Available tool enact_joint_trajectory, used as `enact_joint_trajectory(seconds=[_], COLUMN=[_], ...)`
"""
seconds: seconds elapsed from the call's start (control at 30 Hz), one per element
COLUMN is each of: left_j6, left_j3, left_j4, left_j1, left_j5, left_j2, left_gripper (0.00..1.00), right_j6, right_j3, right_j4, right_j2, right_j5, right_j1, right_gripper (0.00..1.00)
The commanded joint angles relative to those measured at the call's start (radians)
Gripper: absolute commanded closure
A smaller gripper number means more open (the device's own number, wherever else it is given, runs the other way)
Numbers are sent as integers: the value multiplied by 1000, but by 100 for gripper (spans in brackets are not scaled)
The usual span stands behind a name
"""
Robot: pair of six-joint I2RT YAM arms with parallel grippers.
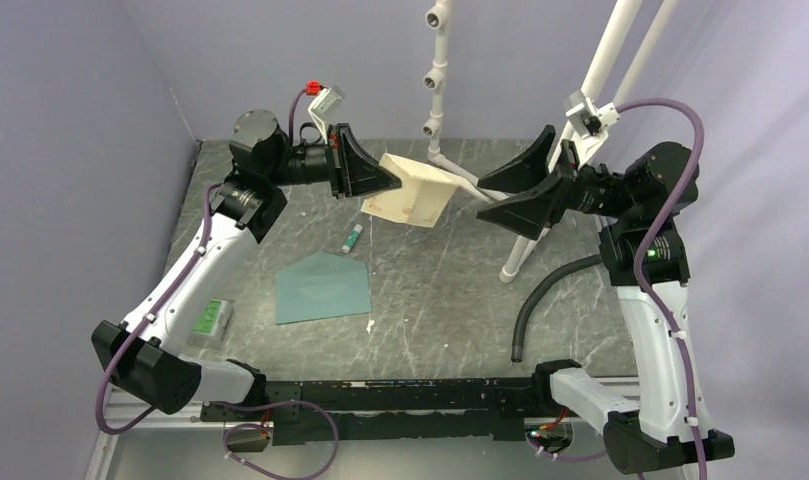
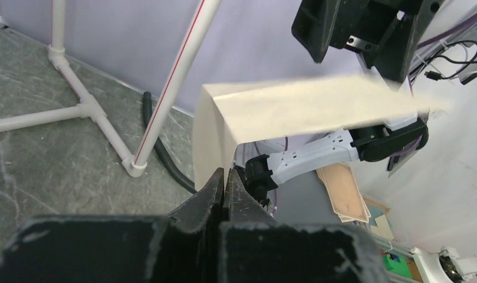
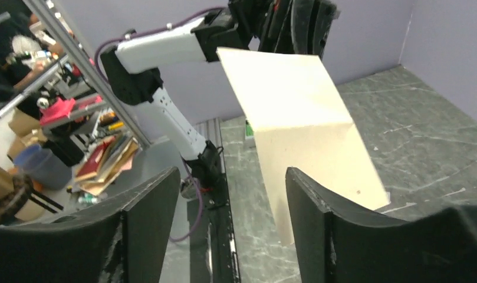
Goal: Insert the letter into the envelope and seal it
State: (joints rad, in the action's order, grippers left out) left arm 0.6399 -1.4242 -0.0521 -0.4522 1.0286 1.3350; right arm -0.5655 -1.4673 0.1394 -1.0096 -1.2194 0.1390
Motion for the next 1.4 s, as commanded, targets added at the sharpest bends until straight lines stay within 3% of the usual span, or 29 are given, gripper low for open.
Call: enact_joint_trajectory(seconds=[0.0,0.2,0.33,0.47,0.67,0.77,0.87,0.93,1.0,1.13,1.23,1.3,1.37], left_j6=[36,-67,-142,-122,-144,-153,-167,-137,-109,-106,-140,-243,-429], left_j3=[-2,-30,-54,-64,-57,-59,-60,-52,-43,-44,-66,-111,-185], left_j4=[-86,21,94,73,91,105,125,96,62,60,117,273,532], left_j1=[12,17,17,17,17,17,17,17,17,17,17,23,29], left_j5=[7,22,137,335,435,458,467,481,491,486,469,423,257], left_j2=[-15,-5,-2,11,-7,-13,-16,-17,-22,-30,-24,-14,-11], left_gripper=[98,98,98,98,98,98,97,98,97,97,95,65,42], right_j6=[196,133,120,278,517,612,681,728,746,749,723,703,685], right_j3=[-28,-55,-63,-99,-193,-235,-247,-239,-240,-248,-226,-211,-200], right_j4=[147,143,139,292,557,656,707,737,763,774,719,680,653], right_j2=[27,35,26,-12,-146,-200,-204,-197,-199,-216,-204,-185,-170], right_j5=[-86,165,249,365,516,453,292,247,251,228,220,237,278], right_j1=[2,1,14,140,369,407,413,413,413,417,421,421,421], right_gripper=[25,31,28,14,11,14,18,25,39,77,100,100,100])
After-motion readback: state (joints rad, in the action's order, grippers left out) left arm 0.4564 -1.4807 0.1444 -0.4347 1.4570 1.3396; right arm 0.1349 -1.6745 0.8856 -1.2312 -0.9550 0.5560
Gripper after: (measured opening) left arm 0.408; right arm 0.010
